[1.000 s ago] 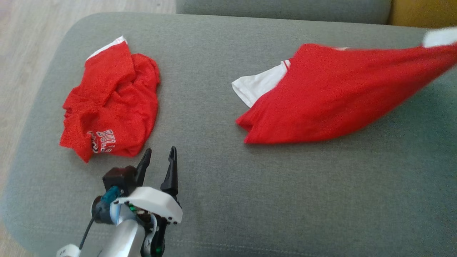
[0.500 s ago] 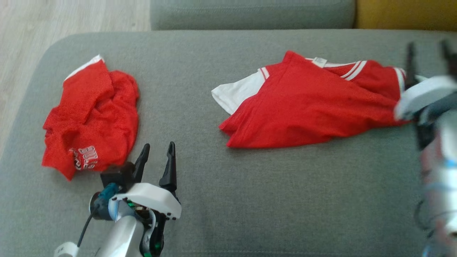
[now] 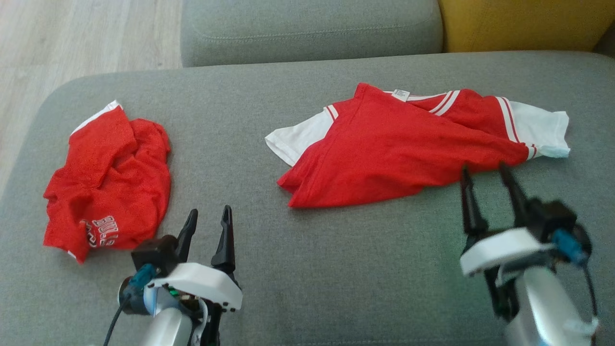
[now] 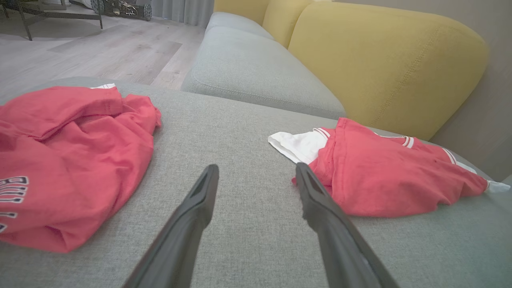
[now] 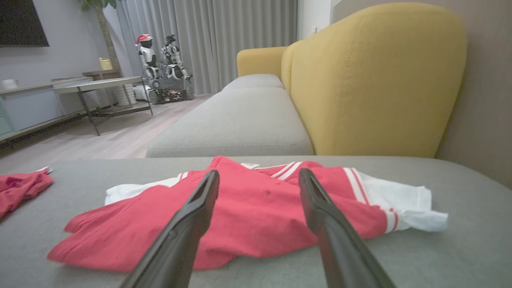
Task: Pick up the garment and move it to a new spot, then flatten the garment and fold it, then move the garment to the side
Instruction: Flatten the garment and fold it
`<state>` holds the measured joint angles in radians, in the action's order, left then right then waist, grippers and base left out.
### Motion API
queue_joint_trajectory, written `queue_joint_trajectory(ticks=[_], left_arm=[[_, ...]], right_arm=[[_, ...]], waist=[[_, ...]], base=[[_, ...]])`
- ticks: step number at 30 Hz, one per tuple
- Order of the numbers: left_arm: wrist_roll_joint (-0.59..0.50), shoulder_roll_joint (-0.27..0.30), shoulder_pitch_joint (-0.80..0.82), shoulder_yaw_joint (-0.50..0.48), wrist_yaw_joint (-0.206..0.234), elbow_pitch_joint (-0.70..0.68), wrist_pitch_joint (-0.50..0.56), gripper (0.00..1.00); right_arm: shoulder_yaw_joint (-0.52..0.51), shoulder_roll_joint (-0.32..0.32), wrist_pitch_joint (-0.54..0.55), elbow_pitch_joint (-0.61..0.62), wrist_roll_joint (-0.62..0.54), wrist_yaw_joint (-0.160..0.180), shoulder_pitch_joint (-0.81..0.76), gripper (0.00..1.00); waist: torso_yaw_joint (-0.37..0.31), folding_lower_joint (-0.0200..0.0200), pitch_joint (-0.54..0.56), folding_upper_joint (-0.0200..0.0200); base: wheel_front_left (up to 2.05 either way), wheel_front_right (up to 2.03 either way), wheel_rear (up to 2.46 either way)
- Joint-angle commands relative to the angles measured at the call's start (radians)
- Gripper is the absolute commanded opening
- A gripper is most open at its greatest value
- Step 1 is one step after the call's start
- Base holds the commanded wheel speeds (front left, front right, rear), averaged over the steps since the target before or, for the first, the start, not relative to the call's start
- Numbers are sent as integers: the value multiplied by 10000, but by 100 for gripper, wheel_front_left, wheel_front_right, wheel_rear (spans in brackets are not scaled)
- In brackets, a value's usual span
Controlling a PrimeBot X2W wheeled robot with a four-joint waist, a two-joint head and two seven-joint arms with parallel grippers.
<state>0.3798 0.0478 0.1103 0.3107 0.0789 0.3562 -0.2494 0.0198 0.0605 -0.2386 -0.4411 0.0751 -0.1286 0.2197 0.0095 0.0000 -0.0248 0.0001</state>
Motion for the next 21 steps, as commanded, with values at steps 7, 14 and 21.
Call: queue_joint_trajectory(ticks=[7, 14, 21], left_arm=[[-39, 24, 331, -346, -3, -358, -124, 100], [27, 24, 492, -206, -19, -279, -124, 100], [172, 24, 745, 10, -37, -107, -124, 100]], right_arm=[[795, -100, 392, 1551, 213, -21, -389, 100], [1537, -101, 801, 2038, 85, -21, -141, 100], [3039, -102, 1690, 1554, -91, -21, 846, 100]], waist=[[156, 0, -197, -1], [564, 0, -416, -1], [1376, 0, -775, -1]], base=[[0, 0, 0], [0, 0, 0], [0, 0, 0]])
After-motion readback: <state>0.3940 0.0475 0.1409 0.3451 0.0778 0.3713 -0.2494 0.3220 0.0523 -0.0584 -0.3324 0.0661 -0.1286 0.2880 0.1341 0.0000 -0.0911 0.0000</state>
